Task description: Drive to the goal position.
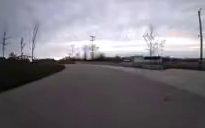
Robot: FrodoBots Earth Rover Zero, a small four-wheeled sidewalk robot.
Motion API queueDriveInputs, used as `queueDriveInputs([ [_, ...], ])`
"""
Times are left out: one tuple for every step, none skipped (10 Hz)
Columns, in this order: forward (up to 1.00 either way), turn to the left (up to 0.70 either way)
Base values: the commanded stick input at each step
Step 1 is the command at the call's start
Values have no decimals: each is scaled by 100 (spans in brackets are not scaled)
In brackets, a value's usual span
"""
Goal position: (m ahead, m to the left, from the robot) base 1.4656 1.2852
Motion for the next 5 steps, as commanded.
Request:
queueDriveInputs([
  [100,0],
  [100,0],
  [100,0],
  [100,0],
  [100,0],
])
